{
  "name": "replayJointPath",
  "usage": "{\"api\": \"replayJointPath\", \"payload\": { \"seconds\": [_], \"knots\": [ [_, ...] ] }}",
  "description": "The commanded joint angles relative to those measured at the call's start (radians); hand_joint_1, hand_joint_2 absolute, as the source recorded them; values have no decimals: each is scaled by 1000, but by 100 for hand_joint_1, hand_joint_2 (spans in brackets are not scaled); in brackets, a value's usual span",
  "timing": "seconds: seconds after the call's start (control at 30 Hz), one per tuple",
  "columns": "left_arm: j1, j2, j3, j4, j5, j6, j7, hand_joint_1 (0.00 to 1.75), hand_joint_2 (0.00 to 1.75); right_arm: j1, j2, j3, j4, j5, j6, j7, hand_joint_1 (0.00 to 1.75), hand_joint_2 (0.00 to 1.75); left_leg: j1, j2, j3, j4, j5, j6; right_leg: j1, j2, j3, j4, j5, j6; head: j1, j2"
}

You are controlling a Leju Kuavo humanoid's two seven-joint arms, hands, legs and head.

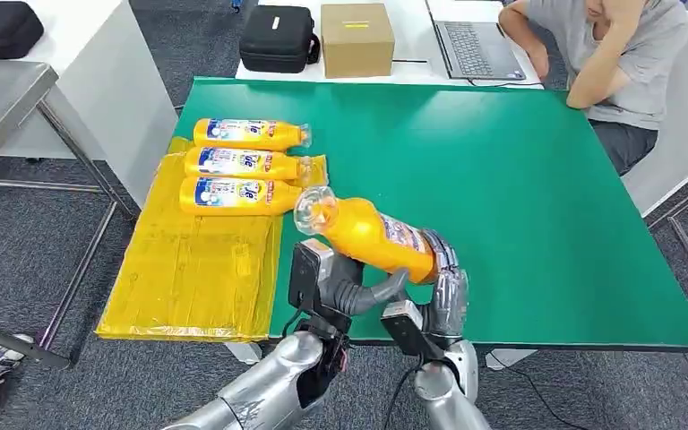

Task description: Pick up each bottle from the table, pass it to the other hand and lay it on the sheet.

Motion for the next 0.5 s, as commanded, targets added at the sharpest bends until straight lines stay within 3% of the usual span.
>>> {"api": "replayJointPath", "payload": {
  "seconds": [0.03,0.5],
  "knots": [
    [-65,18,-51,-5,-17,258,-112,0,175,-5,17,-35,17,64,0,0,175,175,1,1,5,1,-4,-3,1,0,5,2,-4,-3,0,0],
    [-65,18,-94,19,28,203,-87,0,175,-36,57,-85,35,151,0,0,175,175,1,2,5,0,-3,-2,1,1,4,0,-2,-2,0,0]
  ]
}}
